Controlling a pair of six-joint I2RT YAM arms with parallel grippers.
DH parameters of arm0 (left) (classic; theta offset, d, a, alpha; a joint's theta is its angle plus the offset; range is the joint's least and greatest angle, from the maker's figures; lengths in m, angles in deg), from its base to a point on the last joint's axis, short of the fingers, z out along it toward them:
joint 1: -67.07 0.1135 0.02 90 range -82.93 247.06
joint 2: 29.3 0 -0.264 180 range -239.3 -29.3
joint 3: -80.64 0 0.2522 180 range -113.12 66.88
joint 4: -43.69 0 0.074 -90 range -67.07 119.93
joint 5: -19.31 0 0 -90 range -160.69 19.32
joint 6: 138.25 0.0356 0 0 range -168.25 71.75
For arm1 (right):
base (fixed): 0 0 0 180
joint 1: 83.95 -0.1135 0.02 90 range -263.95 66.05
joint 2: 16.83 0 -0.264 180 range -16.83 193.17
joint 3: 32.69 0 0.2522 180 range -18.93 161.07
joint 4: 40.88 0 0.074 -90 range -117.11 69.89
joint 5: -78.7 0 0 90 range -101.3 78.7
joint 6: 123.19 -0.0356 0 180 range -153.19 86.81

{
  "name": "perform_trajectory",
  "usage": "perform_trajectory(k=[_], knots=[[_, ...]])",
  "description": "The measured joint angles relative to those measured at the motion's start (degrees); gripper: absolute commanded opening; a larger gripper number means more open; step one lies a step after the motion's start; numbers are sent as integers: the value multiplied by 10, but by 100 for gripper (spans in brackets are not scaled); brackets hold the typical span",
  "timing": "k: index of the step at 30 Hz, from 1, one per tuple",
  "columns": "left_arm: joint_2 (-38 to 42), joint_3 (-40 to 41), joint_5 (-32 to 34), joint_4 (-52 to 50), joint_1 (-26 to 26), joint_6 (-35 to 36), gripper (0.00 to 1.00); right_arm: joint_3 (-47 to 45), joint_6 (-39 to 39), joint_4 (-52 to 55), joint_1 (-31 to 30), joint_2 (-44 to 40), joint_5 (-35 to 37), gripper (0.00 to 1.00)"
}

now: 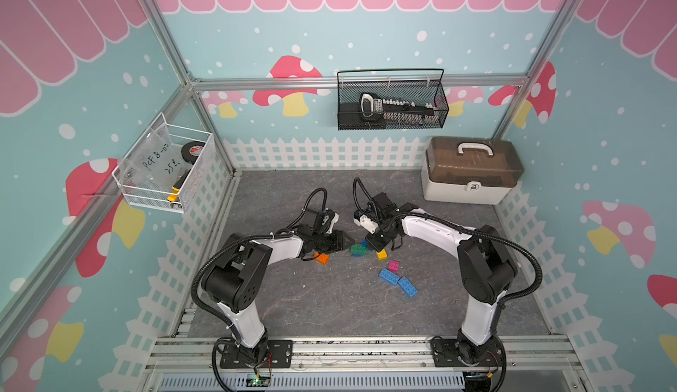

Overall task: Assemble a heart with lego
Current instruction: Adjust the lego brick at the center of the board.

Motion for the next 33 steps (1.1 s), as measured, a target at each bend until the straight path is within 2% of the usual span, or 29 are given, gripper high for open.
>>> perform_trajectory(k=[3, 5, 8, 11, 16, 21, 27, 33], knots=[[-9, -8, -5, 0, 0, 2, 53, -3, 1, 1, -2, 0, 0, 15], [-13, -10, -8, -1, 0, 5, 45, -3, 3, 1, -3, -5, -2, 15], [-16, -12, -10, -1, 0, 9, 43, -2, 7, 0, -3, -15, -4, 15], [-16, -12, -10, -4, 0, 12, 44, 9, 8, 1, -3, -17, -4, 15], [-11, -12, -4, -17, 0, 18, 57, 49, 11, 8, -2, -14, -3, 15], [25, 17, 10, -25, 0, 21, 60, 127, 18, 11, -2, 35, -8, 16], [94, 70, 45, -30, 0, 21, 61, 163, 24, 19, -2, 103, -8, 16], [108, 78, 55, -25, 0, 14, 53, 161, 25, 34, -3, 115, -12, 15]])
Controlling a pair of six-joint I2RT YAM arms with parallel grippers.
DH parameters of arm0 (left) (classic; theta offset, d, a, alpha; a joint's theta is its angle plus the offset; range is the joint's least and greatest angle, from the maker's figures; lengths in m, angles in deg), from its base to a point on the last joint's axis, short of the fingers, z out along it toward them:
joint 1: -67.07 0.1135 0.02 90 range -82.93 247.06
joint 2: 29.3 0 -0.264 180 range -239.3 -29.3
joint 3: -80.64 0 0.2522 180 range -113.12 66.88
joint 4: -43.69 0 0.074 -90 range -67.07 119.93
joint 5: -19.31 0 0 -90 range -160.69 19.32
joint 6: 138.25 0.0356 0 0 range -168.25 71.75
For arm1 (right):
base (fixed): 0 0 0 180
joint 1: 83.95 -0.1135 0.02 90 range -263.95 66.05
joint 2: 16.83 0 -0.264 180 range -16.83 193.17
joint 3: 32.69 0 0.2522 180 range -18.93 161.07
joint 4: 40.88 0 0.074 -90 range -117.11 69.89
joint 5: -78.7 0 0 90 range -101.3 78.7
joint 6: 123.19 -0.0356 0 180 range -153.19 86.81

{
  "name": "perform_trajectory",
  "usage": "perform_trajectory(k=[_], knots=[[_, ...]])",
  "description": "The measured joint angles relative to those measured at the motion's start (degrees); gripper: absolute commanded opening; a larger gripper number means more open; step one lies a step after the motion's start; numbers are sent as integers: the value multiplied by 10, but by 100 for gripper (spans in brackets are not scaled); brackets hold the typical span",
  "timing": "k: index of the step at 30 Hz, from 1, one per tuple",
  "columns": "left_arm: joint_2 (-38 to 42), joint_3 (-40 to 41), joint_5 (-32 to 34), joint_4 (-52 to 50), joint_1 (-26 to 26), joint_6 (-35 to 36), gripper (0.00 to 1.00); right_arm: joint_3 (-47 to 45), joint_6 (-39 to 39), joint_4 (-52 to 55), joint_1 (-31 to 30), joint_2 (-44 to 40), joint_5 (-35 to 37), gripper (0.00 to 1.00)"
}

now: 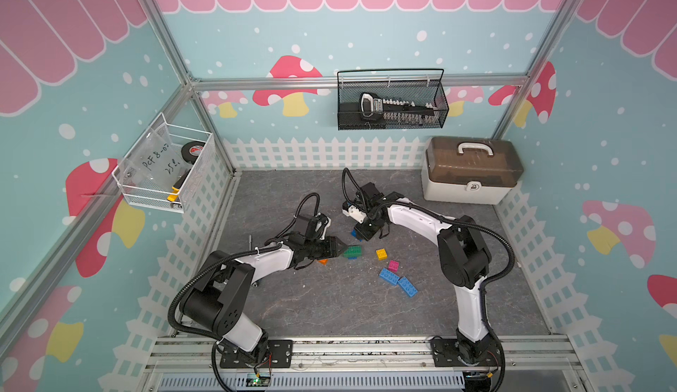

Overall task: Assemble a heart with lego
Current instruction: Adjust the lego brick at the center of the board.

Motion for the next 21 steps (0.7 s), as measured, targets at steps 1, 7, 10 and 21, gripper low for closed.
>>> perform_trajectory(k=[1, 7, 10, 21], knots=[[-2, 0, -1, 2, 0, -2, 52, -3, 0, -1, 0, 0, -1, 15], [-16, 0, -9, 10, 0, -4, 50, -49, 2, 5, -5, -12, -4, 15], [-23, 0, -13, 12, 0, -4, 49, -72, 1, 5, -8, -26, -5, 15], [-56, -12, -31, 23, 2, -4, 44, -128, -1, -1, -19, -106, 10, 15]])
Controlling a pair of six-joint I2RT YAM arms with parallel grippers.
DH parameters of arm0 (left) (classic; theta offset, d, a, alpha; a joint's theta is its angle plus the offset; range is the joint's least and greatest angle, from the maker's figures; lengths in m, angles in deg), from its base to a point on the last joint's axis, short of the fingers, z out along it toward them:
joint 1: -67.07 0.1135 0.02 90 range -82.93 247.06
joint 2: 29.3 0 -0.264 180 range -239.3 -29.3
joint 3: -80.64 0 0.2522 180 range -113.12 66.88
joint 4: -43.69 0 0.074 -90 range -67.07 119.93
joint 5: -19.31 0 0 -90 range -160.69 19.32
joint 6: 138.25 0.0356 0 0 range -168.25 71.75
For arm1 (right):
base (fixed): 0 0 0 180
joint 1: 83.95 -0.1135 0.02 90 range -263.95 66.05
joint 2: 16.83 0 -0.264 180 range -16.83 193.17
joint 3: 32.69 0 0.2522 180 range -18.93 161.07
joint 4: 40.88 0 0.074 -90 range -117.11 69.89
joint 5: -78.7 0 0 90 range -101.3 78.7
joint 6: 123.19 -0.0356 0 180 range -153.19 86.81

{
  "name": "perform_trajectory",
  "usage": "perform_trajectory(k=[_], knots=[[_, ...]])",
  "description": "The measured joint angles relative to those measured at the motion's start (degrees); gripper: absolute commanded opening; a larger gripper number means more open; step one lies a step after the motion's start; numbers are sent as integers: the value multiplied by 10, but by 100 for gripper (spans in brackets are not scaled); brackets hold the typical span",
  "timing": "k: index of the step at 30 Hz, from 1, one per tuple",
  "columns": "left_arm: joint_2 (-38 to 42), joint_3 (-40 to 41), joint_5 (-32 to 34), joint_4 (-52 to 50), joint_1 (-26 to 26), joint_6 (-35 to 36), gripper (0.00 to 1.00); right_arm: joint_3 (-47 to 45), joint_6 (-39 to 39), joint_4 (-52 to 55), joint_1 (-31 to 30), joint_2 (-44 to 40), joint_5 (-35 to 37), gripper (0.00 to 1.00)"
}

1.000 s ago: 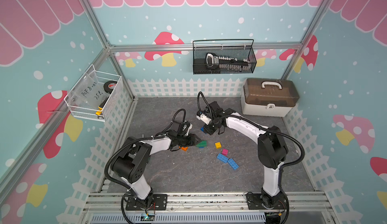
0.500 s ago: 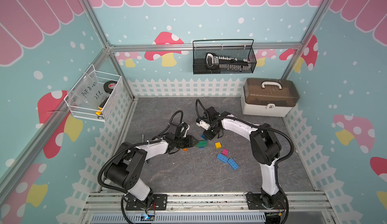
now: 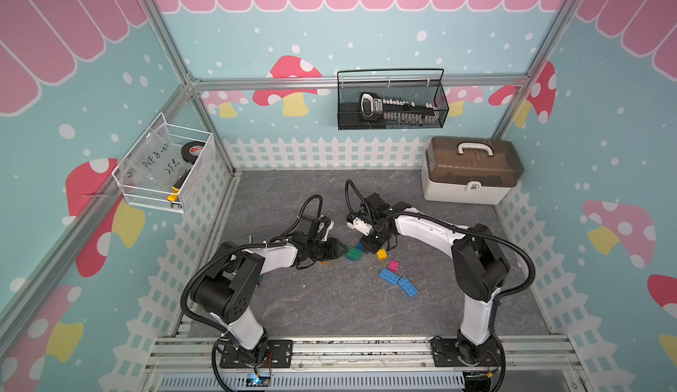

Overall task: Assemble a heart with lego
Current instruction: Adjust the lego brick at the center of the board, then assemble the lego brick with the lego brick.

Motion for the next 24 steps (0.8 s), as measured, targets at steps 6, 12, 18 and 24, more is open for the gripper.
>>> perform_trajectory(k=[6, 12, 18, 24], knots=[[-18, -10, -7, 5, 1, 0, 44, -8, 5, 6, -21, -56, 23, 16], [-23, -12, -13, 6, 1, 2, 44, 0, 5, 17, -54, -40, 27, 16], [-28, -16, -15, 6, 13, 2, 43, 8, 11, 28, -63, -17, 45, 16], [-33, -23, -15, 3, 17, 7, 43, 21, 33, 36, -62, -10, 59, 16]])
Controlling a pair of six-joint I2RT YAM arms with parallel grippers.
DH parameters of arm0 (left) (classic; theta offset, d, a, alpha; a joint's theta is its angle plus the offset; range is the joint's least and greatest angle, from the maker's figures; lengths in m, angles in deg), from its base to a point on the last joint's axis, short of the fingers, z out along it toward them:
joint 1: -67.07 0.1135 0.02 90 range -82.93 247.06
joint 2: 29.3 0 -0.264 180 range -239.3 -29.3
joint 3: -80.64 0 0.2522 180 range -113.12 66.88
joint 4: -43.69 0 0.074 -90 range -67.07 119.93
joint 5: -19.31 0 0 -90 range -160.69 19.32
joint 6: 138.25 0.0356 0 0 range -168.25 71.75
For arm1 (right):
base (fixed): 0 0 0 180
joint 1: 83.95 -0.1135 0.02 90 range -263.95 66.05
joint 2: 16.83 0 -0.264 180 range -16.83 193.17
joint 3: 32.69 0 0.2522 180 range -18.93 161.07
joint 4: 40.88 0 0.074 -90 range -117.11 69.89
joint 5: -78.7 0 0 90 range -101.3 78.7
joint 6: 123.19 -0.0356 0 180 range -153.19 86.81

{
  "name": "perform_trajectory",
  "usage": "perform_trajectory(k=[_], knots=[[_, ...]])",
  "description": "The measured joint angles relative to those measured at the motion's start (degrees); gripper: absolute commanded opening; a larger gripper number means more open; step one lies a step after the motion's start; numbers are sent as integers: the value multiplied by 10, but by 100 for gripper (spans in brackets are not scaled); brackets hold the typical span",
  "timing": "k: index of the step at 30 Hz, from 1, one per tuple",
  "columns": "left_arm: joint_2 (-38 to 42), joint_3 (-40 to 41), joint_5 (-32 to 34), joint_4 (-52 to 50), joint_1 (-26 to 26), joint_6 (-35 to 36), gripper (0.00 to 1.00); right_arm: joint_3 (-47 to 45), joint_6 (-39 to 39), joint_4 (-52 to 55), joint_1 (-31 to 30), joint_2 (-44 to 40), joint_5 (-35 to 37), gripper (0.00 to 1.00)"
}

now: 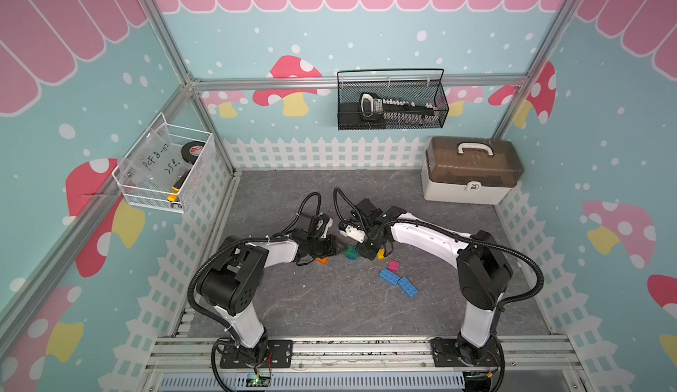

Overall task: Assemble a heart with lego
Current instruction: Assemble the lego brick with the lego brick.

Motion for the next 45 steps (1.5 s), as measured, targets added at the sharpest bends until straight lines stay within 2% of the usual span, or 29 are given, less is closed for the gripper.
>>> perform_trajectory(k=[8, 23, 45], knots=[[0, -1, 0, 0, 0, 8, 44, 41, 21, 10, 0, 34, -6, 16], [0, -1, -4, 1, -1, 10, 44, 48, 28, 31, 1, 51, -20, 16], [-2, -4, -4, 1, -1, 13, 41, 156, 38, 125, 7, 120, -29, 16]])
